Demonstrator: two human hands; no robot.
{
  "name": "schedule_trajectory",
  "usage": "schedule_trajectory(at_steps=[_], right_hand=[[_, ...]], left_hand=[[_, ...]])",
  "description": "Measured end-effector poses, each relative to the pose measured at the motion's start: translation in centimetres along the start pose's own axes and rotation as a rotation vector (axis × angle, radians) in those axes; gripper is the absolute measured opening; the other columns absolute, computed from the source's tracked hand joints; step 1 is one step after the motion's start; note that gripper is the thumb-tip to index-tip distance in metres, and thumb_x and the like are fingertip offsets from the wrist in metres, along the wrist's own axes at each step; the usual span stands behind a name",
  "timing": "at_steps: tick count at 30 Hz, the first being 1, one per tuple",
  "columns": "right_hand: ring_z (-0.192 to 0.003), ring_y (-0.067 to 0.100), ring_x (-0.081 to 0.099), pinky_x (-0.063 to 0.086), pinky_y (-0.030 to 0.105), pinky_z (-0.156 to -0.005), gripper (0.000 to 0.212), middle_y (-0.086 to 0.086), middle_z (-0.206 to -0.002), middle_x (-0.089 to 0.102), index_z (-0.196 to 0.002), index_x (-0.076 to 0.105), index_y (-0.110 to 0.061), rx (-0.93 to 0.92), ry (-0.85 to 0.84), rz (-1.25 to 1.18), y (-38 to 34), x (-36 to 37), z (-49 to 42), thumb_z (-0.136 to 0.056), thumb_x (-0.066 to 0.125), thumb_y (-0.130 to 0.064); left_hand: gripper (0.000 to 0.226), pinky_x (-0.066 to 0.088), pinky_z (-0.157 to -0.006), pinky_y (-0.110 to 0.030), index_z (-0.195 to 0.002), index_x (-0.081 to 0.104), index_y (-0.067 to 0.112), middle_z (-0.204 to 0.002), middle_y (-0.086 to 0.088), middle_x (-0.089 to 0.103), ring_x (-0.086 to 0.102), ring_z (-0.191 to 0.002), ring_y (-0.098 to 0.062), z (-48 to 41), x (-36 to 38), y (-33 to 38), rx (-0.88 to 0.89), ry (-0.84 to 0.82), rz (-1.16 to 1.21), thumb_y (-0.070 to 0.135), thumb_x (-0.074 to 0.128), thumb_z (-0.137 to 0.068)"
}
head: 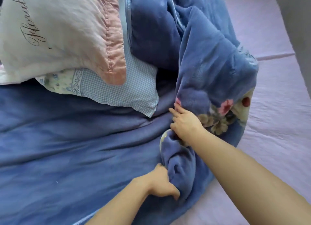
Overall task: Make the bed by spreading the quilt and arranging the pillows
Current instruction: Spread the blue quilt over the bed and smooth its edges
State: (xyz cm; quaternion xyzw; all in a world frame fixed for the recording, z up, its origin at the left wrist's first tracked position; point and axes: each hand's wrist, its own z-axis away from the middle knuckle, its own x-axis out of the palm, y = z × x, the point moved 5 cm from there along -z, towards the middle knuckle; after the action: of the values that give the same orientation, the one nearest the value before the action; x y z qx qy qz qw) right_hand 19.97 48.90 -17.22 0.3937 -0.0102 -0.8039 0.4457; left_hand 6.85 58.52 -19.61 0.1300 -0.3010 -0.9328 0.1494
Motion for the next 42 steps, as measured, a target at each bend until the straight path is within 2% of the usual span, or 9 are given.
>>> schedule_trajectory(at_steps=[4,11,16,21,26,29,32,38,42], right_hand=[[-0.11,0.028,0.061,0.039,0.031,-0.081,0.035,0.007,-0.118,0.066,-0.116,0.056,-0.015,0.032,-0.017,-0.31,-0.4,4.1,6.1,-0.091,0.046,-0.038],[-0.085,0.026,0.062,0.037,0.029,-0.066,0.017,-0.002,-0.079,0.062,-0.09,0.053,-0.024,0.076,0.077,-0.624,1.8,7.0,15.0,-0.083,0.053,-0.039],[-0.041,0.011,0.044,0.033,0.024,-0.04,0.018,-0.005,-0.045,0.048,-0.047,0.055,-0.013,0.05,-0.286,-1.005,2.6,11.6,22.8,-0.054,0.07,-0.02],[-0.041,0.013,0.043,0.032,0.023,-0.04,0.02,-0.005,-0.045,0.048,-0.05,0.058,-0.015,0.04,-0.471,-0.865,-3.3,22.4,26.3,-0.046,0.074,-0.027],[-0.064,0.02,0.059,0.036,0.026,-0.044,0.025,0.0,-0.069,0.061,-0.074,0.06,-0.023,-0.035,-0.268,-0.613,-7.7,23.0,23.9,-0.053,0.069,-0.032],[-0.098,0.024,0.06,0.051,0.034,-0.078,0.063,0.0,-0.105,0.062,-0.118,0.051,-0.03,-0.086,-0.262,-0.723,-6.9,22.1,23.8,-0.059,0.07,-0.041],[-0.126,0.025,0.048,0.036,0.034,-0.105,0.075,0.002,-0.133,0.051,-0.133,0.044,-0.027,-0.138,-0.252,-0.279,-7.1,22.8,25.2,-0.067,0.073,-0.046],[-0.098,0.025,0.067,0.043,0.026,-0.066,0.011,0.007,-0.105,0.071,-0.085,0.063,-0.018,-0.229,-0.211,-0.272,-8.9,22.4,28.4,-0.077,0.064,-0.026],[-0.082,0.027,0.063,0.046,0.026,-0.059,0.012,0.007,-0.077,0.065,-0.071,0.059,-0.014,-0.26,-0.399,-0.403,-9.7,23.6,29.4,-0.075,0.067,-0.023]], left_hand=[[0.021,0.047,-0.061,-0.03,-0.073,0.061,0.022,-0.074,0.006,0.061,0.054,-0.066,-0.012,0.3,2.2,-1.4,-0.028,-0.01,0.225,0.033,0.071,-0.058],[0.014,0.04,-0.057,-0.027,-0.065,0.056,0.022,-0.067,0.008,0.057,0.052,-0.064,-0.013,2.6,10.8,1.3,-0.052,0.049,0.346,0.024,0.063,-0.053],[0.054,0.044,-0.065,-0.034,-0.088,0.066,0.006,-0.075,-0.001,0.064,0.06,-0.067,-0.021,2.8,17.7,1.4,-0.123,-0.046,0.372,0.029,0.069,-0.039],[0.026,0.043,-0.056,-0.028,-0.075,0.058,0.015,-0.074,-0.003,0.06,0.055,-0.064,-0.019,-0.4,28.3,1.5,-0.143,-0.117,0.113,0.028,0.068,-0.056],[0.075,0.034,-0.109,-0.039,-0.142,0.028,0.02,-0.144,-0.008,0.036,0.034,-0.134,-0.03,-2.2,29.9,-0.9,-0.236,0.043,-0.055,0.03,0.06,-0.075],[0.068,0.045,-0.098,-0.039,-0.132,0.043,0.026,-0.129,-0.001,0.054,0.051,-0.121,-0.025,-2.5,28.2,-0.4,-0.194,0.091,0.06,0.039,0.059,-0.067],[0.038,0.046,-0.073,-0.03,-0.1,0.056,0.024,-0.104,0.001,0.068,0.063,-0.097,-0.025,-2.2,27.6,0.5,-0.14,0.167,-0.013,0.039,0.062,-0.066],[0.025,0.04,-0.065,-0.029,-0.09,0.065,0.011,-0.097,-0.014,0.07,0.063,-0.088,-0.033,-1.4,29.5,3.8,-0.201,0.018,-0.367,0.031,0.058,-0.078],[0.015,0.044,-0.066,-0.028,-0.084,0.06,0.02,-0.091,-0.007,0.066,0.06,-0.083,-0.027,-0.9,30.6,2.5,-0.289,-0.142,-0.258,0.03,0.063,-0.072]])
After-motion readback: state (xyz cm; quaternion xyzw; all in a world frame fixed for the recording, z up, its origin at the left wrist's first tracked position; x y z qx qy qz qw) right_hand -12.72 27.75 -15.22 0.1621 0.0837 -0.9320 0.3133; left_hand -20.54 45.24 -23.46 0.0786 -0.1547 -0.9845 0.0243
